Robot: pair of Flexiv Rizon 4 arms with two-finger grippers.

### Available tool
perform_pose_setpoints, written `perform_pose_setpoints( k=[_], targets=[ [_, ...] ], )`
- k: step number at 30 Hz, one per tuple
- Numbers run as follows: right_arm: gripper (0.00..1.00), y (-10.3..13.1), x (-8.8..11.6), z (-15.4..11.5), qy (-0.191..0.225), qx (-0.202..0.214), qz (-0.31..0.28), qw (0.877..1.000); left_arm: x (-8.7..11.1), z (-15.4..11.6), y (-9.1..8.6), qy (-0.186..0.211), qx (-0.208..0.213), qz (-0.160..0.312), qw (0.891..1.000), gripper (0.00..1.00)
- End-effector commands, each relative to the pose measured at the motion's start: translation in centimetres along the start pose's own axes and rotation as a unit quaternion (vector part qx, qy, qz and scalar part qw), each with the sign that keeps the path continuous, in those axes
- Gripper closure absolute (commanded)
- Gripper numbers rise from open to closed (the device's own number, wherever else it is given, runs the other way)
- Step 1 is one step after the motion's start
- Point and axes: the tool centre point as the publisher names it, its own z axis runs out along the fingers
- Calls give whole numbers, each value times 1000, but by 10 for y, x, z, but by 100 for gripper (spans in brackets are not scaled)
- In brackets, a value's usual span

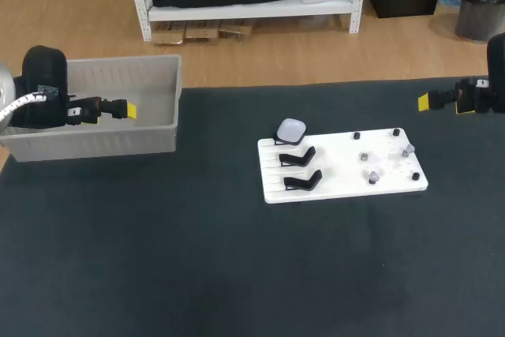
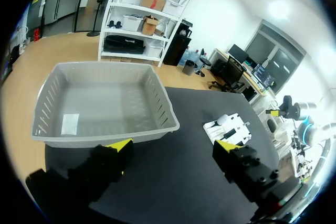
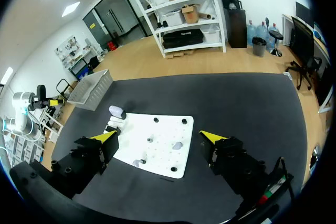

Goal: Pick up each earbud case from the left stands, insert the matching earbuds, close the lid, and place the case in the box.

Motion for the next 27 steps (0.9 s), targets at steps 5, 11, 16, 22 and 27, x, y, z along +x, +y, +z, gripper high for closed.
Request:
perform_pose_setpoints(
  k=[5, 11, 16, 22, 27],
  targets=[
    [0, 0, 0, 0, 1, -1, 0, 1000, -2, 0, -3, 6, -7, -2, 1000, 0],
    [0, 0, 0, 0, 1, -1, 0, 1000, -2, 0, -3, 6, -7, -2, 1000, 0],
    [0, 0, 0, 0, 1, -1, 0, 1000, -2, 0, -3, 6, -7, -2, 1000, 0],
    [0, 0, 0, 0, 1, -1, 0, 1000, -17, -14, -14, -163, 134, 302, 930, 0],
    [0, 0, 0, 0, 1, -1, 0, 1000, -23, -14, -19, -197, 240, 437, 844, 0]
  ],
)
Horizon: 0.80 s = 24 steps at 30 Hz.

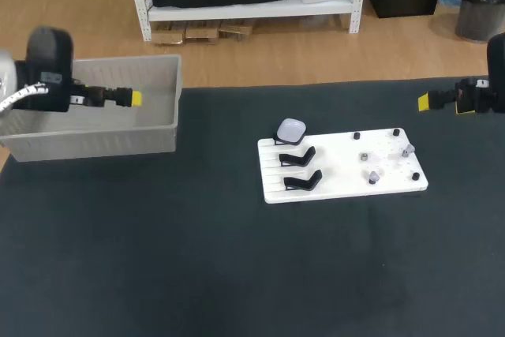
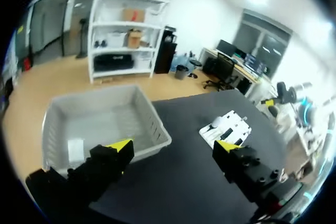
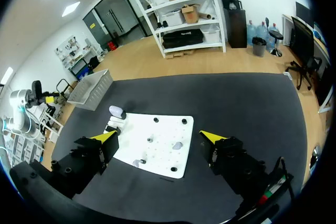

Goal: Pick up each earbud case from the left stands, insert the matching earbuds, close the lid, and place the case in the box.

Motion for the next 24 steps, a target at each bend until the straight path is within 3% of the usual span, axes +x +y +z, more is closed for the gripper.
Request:
perform_pose_setpoints(
  k=[1, 2, 3, 19, 22, 24],
  targets=[
    [0, 0, 0, 0, 1, -1, 0, 1000, 4, -1, 2, -193, 246, 344, 885, 0],
    [0, 0, 0, 0, 1, -1, 0, 1000, 1, 2, 0, -178, 241, 357, 885, 0],
    [0, 0, 0, 0, 1, -1, 0, 1000, -3, 5, -3, -160, 210, 362, 894, 0],
    [0, 0, 0, 0, 1, -1, 0, 1000, -3, 5, -3, -160, 210, 362, 894, 0],
    [0, 0, 0, 0, 1, -1, 0, 1000, -5, 31, -28, -137, 208, 358, 900, 0],
    [0, 0, 0, 0, 1, -1, 0, 1000, -9, 49, -44, -118, 185, 356, 909, 0]
  ],
)
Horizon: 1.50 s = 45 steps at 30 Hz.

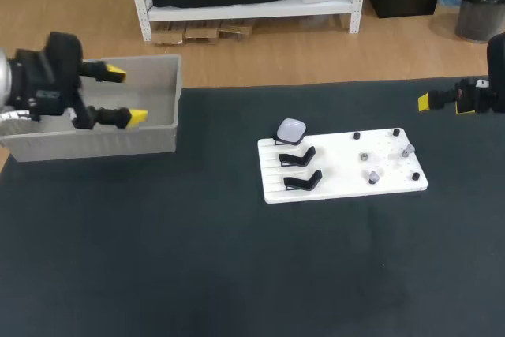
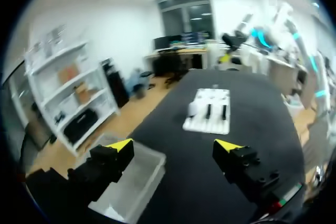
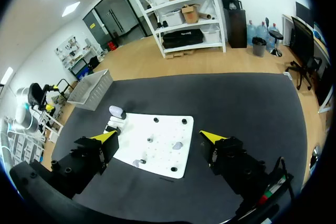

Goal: Pick up each earbud case from the left stands, insert the matching earbuds, close the lid, and place the case in the box.

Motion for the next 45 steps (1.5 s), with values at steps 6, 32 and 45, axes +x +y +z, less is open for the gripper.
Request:
perform_pose_setpoints(
  k=[6, 32, 45],
  targets=[
    [0, -1, 0, 0, 1, -1, 0, 1000, -27, 98, -5, -49, 33, 6, 998, 0],
    [0, -1, 0, 0, 1, -1, 0, 1000, -24, 181, -19, -52, 82, -28, 995, 0],
    [0, -1, 0, 0, 1, -1, 0, 1000, -11, 233, -32, -39, 124, 11, 991, 0]
  ],
)
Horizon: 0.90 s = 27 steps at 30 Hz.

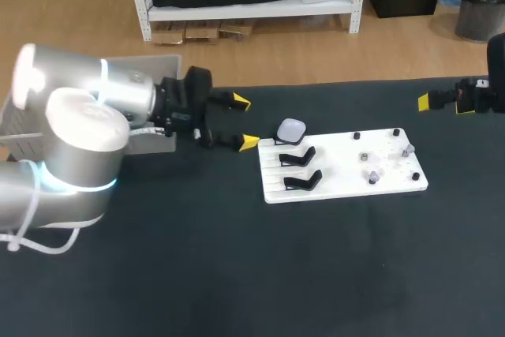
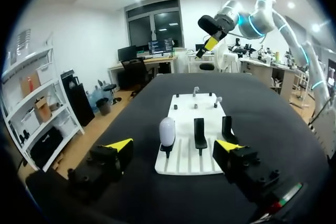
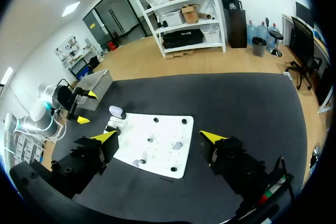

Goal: Pick up each earbud case from the left stands, insert the matching earbuds, close the lid, and place the case in the box.

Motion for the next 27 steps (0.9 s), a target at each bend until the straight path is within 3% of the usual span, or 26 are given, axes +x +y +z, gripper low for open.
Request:
perform_pose_setpoints(
  k=[1, 9, 10, 14, 16, 18, 27],
  targets=[
    [0, 0, 0, 0, 1, -1, 0, 1000, 2, 22, 10, 13, 7, -8, 1000, 0],
    [0, 0, 0, 0, 1, -1, 0, 1000, 3, 40, 9, 11, 12, -22, 1000, 1],
    [0, 0, 0, 0, 1, -1, 0, 1000, 4, 42, 9, 9, 12, -24, 1000, 9],
    [0, 0, 0, 0, 1, -1, 0, 1000, 7, 50, 10, 4, 15, -32, 999, 21],
    [0, 0, 0, 0, 1, -1, 0, 1000, 5, 54, 11, 0, 18, -35, 999, 34],
    [0, 0, 0, 0, 1, -1, 0, 1000, 3, 58, 11, -3, 21, -35, 999, 40],
    [0, 0, 0, 0, 1, -1, 0, 1000, 2, 72, 12, -9, 34, -42, 999, 41]
  ],
)
